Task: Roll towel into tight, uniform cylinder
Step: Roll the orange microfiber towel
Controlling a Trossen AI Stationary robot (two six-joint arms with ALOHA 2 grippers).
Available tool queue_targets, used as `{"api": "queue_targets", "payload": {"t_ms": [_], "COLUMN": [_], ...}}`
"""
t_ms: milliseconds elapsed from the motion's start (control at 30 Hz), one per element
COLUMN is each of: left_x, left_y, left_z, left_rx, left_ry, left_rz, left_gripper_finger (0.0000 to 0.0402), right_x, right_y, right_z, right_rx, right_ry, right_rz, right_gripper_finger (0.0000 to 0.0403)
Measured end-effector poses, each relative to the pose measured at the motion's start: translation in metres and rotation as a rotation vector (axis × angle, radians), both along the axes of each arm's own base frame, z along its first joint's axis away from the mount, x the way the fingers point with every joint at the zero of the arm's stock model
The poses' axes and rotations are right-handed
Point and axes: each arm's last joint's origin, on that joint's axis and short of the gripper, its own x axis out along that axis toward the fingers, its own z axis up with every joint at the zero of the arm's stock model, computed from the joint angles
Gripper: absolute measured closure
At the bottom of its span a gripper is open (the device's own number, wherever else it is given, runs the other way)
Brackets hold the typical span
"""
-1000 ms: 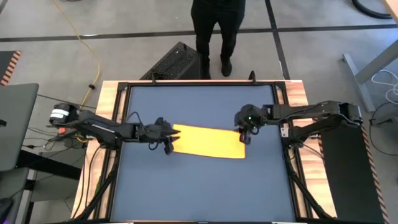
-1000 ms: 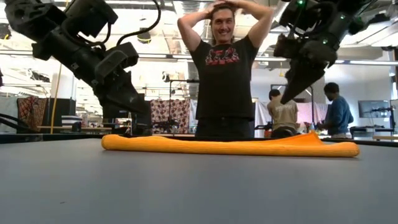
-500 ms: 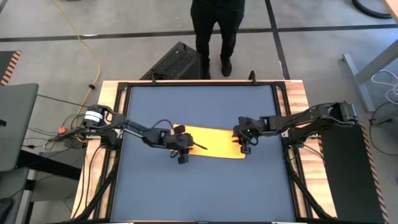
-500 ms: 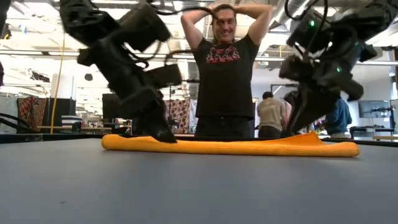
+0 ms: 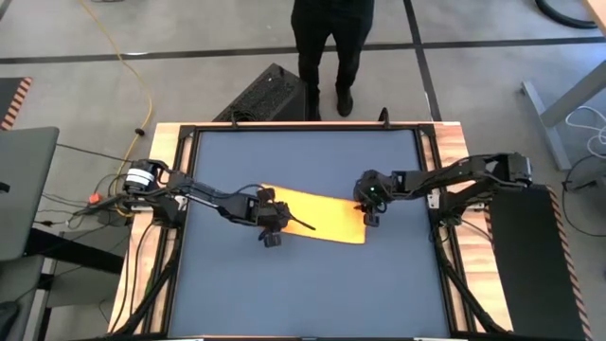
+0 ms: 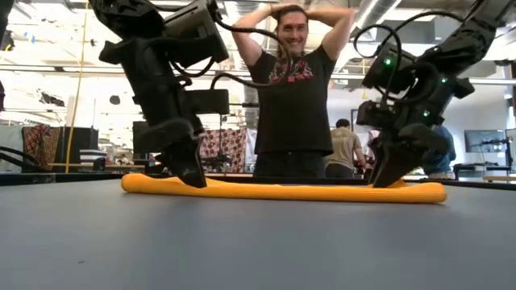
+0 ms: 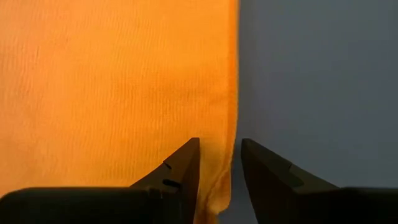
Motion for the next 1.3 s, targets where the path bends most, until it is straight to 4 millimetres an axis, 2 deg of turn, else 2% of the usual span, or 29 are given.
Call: {"api": "queue_targets", "payload": {"t_ms": [233, 400, 600, 733, 833, 900, 1000, 1133, 1300], "left_x": [-0.016, -0.030, -0.041, -0.040, -0.034, -0.028, -0.019, 0.007, 0.053], "left_y": [0.010, 0.028, 0.044, 0.042, 0.031, 0.023, 0.011, 0.001, -0.009], "left_z": [0.004, 0.026, 0.063, 0.081, 0.075, 0.062, 0.035, 0.009, 0.003], "left_rx": [0.264, 0.410, 0.434, 0.289, 0.116, 0.026, -0.020, 0.004, -0.003], "left_ry": [0.151, 0.194, 0.071, -0.141, -0.373, -0.514, -0.628, -0.639, -0.558], "left_rz": [0.016, 0.076, 0.149, 0.110, -0.016, -0.083, -0.126, -0.206, -0.389], "left_gripper_finger": [0.0285, 0.0285, 0.0285, 0.0285, 0.0285, 0.0285, 0.0285, 0.0285, 0.0285], "right_x": [0.011, 0.015, 0.019, 0.016, 0.013, 0.011, 0.006, 0.002, 0.001], "right_y": [0.009, 0.021, 0.024, 0.024, 0.024, 0.024, 0.029, 0.039, 0.056], "right_z": [-0.012, -0.003, 0.031, 0.046, 0.050, 0.049, 0.042, 0.037, 0.040], "right_rx": [0.036, 0.057, 0.018, -0.020, -0.033, -0.027, 0.008, -0.020, -0.095], "right_ry": [-0.013, -0.067, -0.224, -0.304, -0.312, -0.283, -0.202, -0.138, -0.152], "right_rz": [0.004, 0.051, 0.073, 0.098, 0.108, 0.114, 0.147, 0.246, 0.435], "right_gripper_finger": [0.0257, 0.0257, 0.0257, 0.0257, 0.0257, 0.0257, 0.0257, 0.0257, 0.0257]}}
